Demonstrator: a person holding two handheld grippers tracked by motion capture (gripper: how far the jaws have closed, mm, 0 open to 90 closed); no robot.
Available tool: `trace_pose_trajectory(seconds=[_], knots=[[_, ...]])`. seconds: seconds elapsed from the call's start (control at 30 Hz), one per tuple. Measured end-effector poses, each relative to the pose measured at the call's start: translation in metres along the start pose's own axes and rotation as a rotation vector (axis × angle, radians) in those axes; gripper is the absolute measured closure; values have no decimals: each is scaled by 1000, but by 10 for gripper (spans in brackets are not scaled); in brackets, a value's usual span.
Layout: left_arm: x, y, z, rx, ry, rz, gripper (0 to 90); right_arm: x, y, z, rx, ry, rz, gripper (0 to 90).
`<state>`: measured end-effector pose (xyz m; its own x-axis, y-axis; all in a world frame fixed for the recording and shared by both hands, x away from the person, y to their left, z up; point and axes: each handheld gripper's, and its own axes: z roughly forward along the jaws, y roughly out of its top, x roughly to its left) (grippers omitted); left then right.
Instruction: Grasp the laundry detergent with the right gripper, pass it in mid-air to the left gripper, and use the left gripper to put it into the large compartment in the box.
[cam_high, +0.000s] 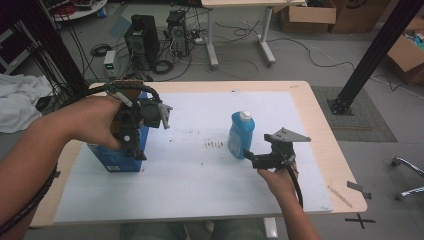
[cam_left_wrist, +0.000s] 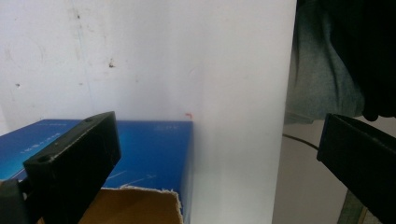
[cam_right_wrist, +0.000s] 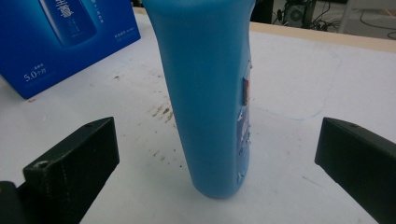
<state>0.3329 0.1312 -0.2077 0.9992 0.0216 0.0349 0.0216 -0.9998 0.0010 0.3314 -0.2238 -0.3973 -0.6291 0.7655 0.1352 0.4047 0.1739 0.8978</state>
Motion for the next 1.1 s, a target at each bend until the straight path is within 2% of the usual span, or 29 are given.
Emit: trace_pose_trajectory(seconds=[0.03, 0.17, 0.2, 0.4, 0.47, 0.77, 1.1], knots=[[0, -1, 0, -2, -3, -4, 1, 0, -3, 6, -8, 2, 23, 0], [-1, -3, 1, -7, -1, -9, 1, 0, -5, 14, -13, -4, 37, 0], [-1, -3, 0, -4, -3, -7, 1, 1, -7, 21, -8, -9, 41, 0], [-1, -4, 2, -7, -6, -5, 1, 1, -8, 34, 3, -26, 42, 0], [-1, -4, 2, -4, -7, -8, 1, 2, -9, 42, 12, -51, 28, 0], [0, -5, 4, -3, -12, -10, 1, 1, -9, 58, 18, -70, 30, 0], [3, -5, 6, 2, -17, -11, 1, 2, -8, 67, 5, -81, 32, 10]])
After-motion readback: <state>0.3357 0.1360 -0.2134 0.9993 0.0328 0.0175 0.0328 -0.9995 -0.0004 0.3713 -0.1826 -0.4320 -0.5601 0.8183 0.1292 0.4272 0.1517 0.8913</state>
